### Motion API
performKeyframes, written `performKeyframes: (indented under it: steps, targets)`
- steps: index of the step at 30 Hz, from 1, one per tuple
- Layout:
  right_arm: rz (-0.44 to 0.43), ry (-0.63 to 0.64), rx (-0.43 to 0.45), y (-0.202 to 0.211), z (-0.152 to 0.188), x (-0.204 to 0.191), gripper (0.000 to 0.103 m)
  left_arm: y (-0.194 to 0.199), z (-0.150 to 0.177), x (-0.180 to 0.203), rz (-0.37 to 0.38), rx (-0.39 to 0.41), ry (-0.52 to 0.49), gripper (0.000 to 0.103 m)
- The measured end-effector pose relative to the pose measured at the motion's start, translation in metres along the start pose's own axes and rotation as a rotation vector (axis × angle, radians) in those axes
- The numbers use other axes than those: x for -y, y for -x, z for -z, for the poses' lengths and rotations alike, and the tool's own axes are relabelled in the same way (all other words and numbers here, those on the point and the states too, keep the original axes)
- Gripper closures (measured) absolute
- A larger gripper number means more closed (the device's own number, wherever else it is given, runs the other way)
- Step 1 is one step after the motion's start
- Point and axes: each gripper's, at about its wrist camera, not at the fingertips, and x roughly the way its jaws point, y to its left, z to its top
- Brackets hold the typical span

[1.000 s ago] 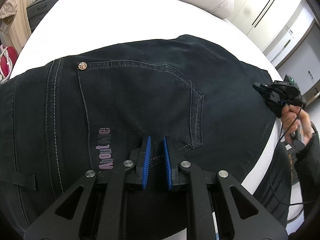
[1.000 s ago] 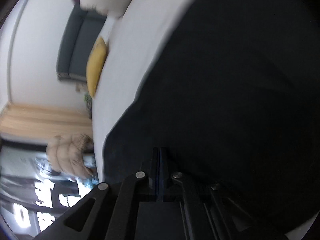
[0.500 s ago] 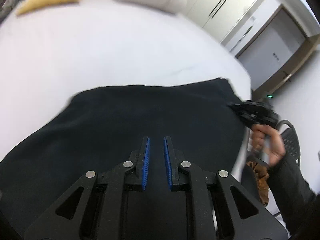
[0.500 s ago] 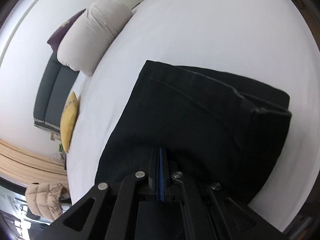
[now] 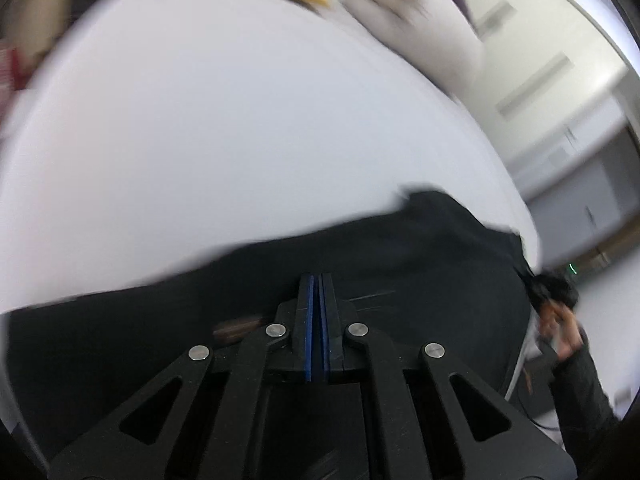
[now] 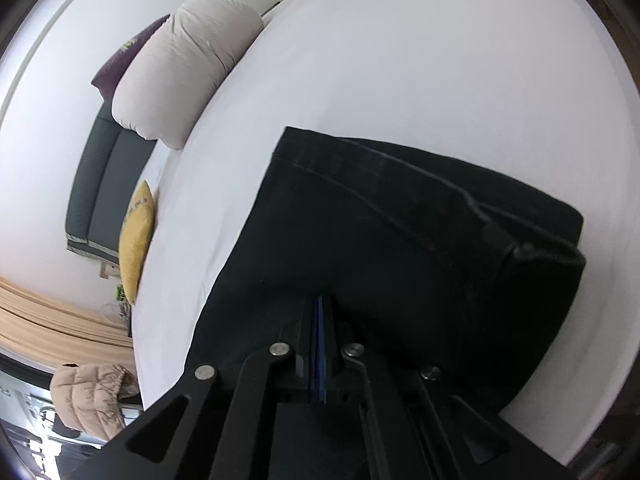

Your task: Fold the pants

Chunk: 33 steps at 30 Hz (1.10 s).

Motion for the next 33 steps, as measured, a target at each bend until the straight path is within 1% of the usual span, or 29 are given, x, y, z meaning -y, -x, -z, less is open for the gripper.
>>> performKeyframes:
  steps: [1,2,3,4,6,7,8,9,11,12,13,14,15,16,17,18,19,21,22,23,25,26,29,30,31,32,33]
  targets:
    - [0.008,0.000,-0.010,0.006,0.004,-0.008,0.103,0.015,0.003,-0.011,-0.010,0.022,0.030,0.099]
    - [-0.012,0.007,-0.020,0.009,0.009,-0.012,0.096,0.029,0.006,-0.018,0.001,0.038,0.061,0.099]
    - [-0.062,0.024,-0.037,0.014,0.020,-0.025,0.096,0.051,0.015,-0.018,0.047,0.054,0.090,0.099]
    - [-0.113,0.043,-0.054,0.016,0.031,-0.035,0.096,0.060,0.021,-0.011,0.085,0.057,0.081,0.099]
    - [-0.217,0.109,-0.130,0.015,0.070,-0.067,0.096,0.068,0.037,0.017,0.156,0.039,0.032,0.099]
    - [-0.280,0.140,-0.177,0.011,0.095,-0.085,0.096,0.067,0.047,0.031,0.196,0.024,0.001,0.099]
    - [-0.351,0.164,-0.239,0.004,0.123,-0.102,0.096,0.062,0.056,0.047,0.222,0.005,-0.030,0.099]
    - [-0.400,0.183,-0.309,-0.007,0.150,-0.116,0.096,0.048,0.066,0.064,0.214,-0.027,-0.069,0.099]
    - [-0.428,0.197,-0.427,-0.032,0.195,-0.129,0.096,0.024,0.078,0.064,0.165,-0.082,-0.069,0.099]
    - [-0.418,0.199,-0.470,-0.045,0.210,-0.131,0.096,0.007,0.087,0.052,0.126,-0.121,-0.031,0.100]
    - [-0.384,0.197,-0.507,-0.058,0.221,-0.127,0.100,0.003,0.093,0.041,0.159,-0.113,-0.002,0.100]
    - [-0.346,0.192,-0.515,-0.068,0.224,-0.120,0.103,0.005,0.098,0.031,0.207,-0.086,0.026,0.100]
    - [-0.386,0.169,-0.507,-0.071,0.218,-0.112,0.103,0.008,0.100,0.030,0.205,-0.087,0.029,0.100]
    - [-0.390,0.156,-0.475,-0.069,0.208,-0.106,0.103,0.012,0.101,0.031,0.189,-0.090,0.015,0.100]
    - [-0.370,0.153,-0.448,-0.064,0.199,-0.098,0.103,0.015,0.101,0.034,0.170,-0.095,-0.008,0.100]
    - [-0.352,0.147,-0.416,-0.060,0.184,-0.090,0.103,0.013,0.101,0.034,0.165,-0.097,-0.014,0.100]
    - [-0.341,0.136,-0.384,-0.056,0.170,-0.082,0.103,0.010,0.102,0.037,0.168,-0.098,-0.007,0.100]
    - [-0.317,0.091,-0.312,-0.050,0.133,-0.062,0.103,0.015,0.103,0.030,0.180,-0.100,0.021,0.100]
    - [-0.294,0.068,-0.268,-0.045,0.108,-0.049,0.103,0.017,0.104,0.030,0.180,-0.103,0.022,0.100]
    - [-0.270,0.066,-0.236,-0.038,0.093,-0.038,0.103,0.017,0.102,0.026,0.178,-0.104,0.020,0.100]
    - [-0.204,0.067,-0.146,-0.029,0.053,-0.022,0.103,0.014,0.100,0.026,0.179,-0.107,0.024,0.100]
    - [-0.178,0.040,-0.099,-0.023,0.029,-0.008,0.103,0.010,0.091,0.024,0.181,-0.108,0.031,0.100]
    - [-0.130,-0.077,0.014,-0.006,-0.034,0.029,0.103,0.006,0.091,0.021,0.179,-0.109,0.038,0.100]
    - [-0.079,-0.081,0.051,0.005,-0.049,0.031,0.103,0.006,0.091,0.020,0.178,-0.110,0.042,0.100]
    - [-0.018,-0.052,0.103,0.022,-0.063,0.025,0.098,0.003,0.088,0.023,0.173,-0.112,0.046,0.100]
    - [0.000,-0.004,0.158,0.041,-0.073,0.016,0.091,-0.006,0.083,0.029,0.163,-0.112,0.045,0.100]
    - [-0.029,0.038,0.202,0.061,-0.078,0.006,0.083,-0.007,0.083,0.031,0.157,-0.113,0.044,0.100]
